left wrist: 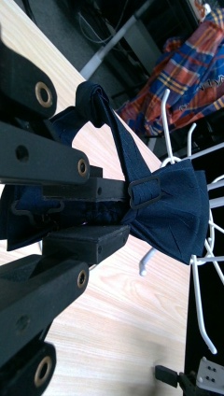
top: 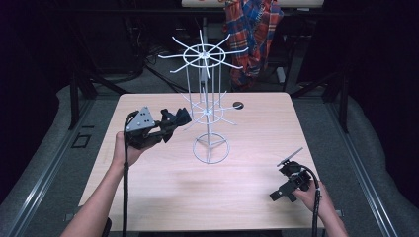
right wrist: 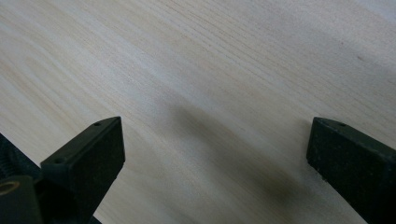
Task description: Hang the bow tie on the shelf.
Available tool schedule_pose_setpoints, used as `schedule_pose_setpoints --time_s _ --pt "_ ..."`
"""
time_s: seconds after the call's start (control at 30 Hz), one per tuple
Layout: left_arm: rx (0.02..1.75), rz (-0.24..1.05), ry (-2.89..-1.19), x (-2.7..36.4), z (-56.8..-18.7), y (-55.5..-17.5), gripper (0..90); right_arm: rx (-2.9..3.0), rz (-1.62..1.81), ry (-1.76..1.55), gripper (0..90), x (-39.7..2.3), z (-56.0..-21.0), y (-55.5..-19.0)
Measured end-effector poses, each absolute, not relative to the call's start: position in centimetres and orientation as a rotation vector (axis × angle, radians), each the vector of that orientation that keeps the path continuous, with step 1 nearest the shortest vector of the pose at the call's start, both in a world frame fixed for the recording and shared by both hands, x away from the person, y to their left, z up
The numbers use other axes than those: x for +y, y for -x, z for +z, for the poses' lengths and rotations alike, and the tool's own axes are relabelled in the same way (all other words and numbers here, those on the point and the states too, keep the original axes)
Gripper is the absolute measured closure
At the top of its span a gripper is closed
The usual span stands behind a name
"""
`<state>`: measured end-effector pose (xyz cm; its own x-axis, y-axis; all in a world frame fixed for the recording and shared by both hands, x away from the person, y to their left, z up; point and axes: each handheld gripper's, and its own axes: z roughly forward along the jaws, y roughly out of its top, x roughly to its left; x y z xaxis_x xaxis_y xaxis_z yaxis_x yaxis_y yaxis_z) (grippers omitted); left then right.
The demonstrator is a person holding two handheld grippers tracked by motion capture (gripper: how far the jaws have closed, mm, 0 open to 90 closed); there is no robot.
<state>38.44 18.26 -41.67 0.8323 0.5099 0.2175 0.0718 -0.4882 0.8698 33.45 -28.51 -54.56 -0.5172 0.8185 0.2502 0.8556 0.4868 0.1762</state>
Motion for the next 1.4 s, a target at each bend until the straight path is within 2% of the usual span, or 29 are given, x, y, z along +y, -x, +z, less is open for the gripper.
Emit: schedule_pose_setpoints --time_s 0.57,0.97,1.4 --pt "0.381 0.535 -2.035 17.3 -41.9 -39.4 77.4 -2.604 -0.396 1.459 4.0 -28.6 -54.5 -33.5" --pt "0.373 0.596 -2.023 17.6 -41.4 -39.3 77.5 -2.604 -0.395 1.459 3.9 -28.7 -54.5 -33.5" --pt "0.364 0.507 -2.02 17.6 -42.4 -40.8 77.5 -2.603 -0.394 1.46 4.0 -28.6 -54.6 -33.5"
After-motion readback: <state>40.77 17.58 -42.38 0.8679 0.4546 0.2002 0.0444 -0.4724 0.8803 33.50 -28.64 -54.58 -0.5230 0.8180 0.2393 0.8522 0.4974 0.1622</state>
